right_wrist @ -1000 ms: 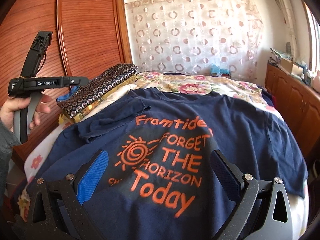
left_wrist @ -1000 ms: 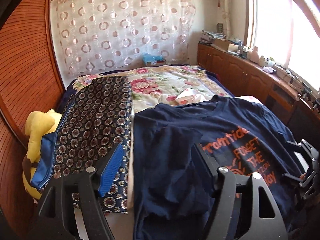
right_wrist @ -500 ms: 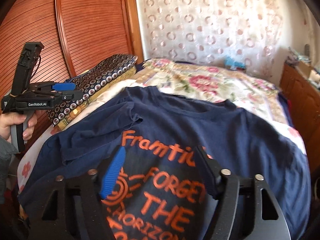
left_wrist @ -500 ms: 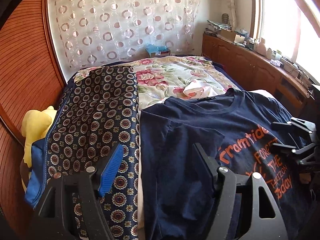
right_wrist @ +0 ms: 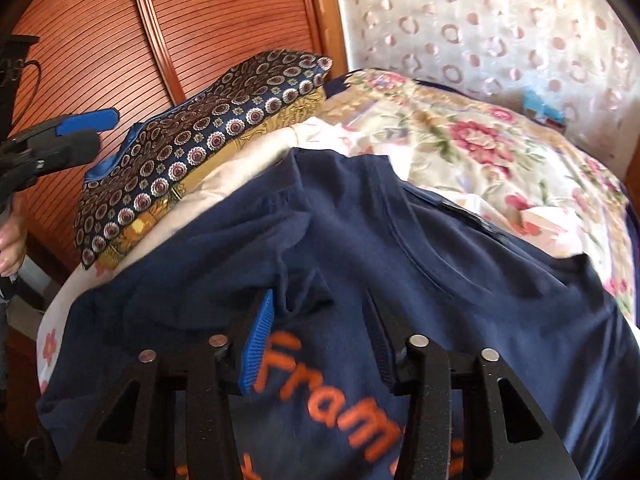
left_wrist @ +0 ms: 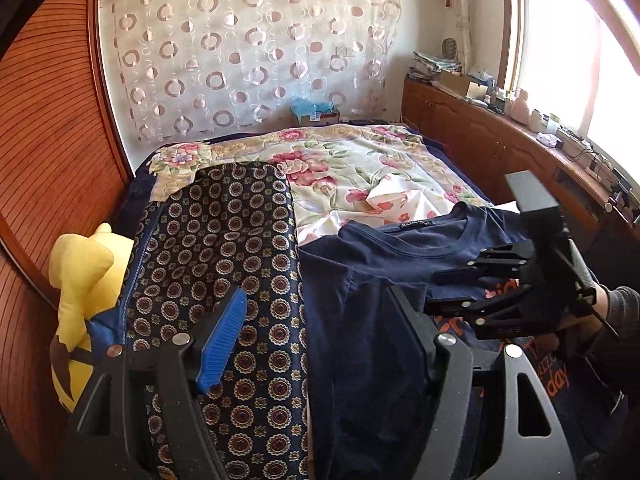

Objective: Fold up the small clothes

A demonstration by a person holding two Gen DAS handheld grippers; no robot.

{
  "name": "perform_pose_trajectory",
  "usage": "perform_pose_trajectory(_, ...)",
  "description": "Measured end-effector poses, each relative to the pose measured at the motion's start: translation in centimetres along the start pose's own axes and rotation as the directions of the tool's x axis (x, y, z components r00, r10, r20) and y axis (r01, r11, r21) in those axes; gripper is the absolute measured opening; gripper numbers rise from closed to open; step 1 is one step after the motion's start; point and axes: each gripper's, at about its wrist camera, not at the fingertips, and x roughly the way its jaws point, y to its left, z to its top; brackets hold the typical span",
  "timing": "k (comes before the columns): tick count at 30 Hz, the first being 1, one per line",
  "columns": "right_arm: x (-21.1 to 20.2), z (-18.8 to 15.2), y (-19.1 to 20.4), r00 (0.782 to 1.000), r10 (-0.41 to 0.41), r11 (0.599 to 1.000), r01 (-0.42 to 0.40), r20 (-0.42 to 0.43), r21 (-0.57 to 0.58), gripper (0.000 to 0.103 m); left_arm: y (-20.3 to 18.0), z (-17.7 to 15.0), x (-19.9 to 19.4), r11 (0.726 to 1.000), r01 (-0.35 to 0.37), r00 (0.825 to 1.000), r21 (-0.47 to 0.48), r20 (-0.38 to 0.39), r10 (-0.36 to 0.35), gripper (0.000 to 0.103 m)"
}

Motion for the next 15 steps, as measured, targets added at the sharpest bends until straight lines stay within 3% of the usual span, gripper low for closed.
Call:
perform_pose_trajectory(7, 1.0, 0.3, -0.7, 0.998, 0.039, 0.999, -0.04, -0.042, -0.029, 0.007, 0.7, 0.2, 0.0, 1.0, 0.015, 1.0, -0.017, 0.001, -0.014, 0.071)
perform_pose_trajectory(15, -5.0, -1.6, -1.6, 0.997, 0.03, 0.998, -0.034, 0.067, 0.051, 0.004, -1.0, 0.9, 1.8, 0.999, 0.039, 0.999, 0.027, -0.022, -0.038, 0.071)
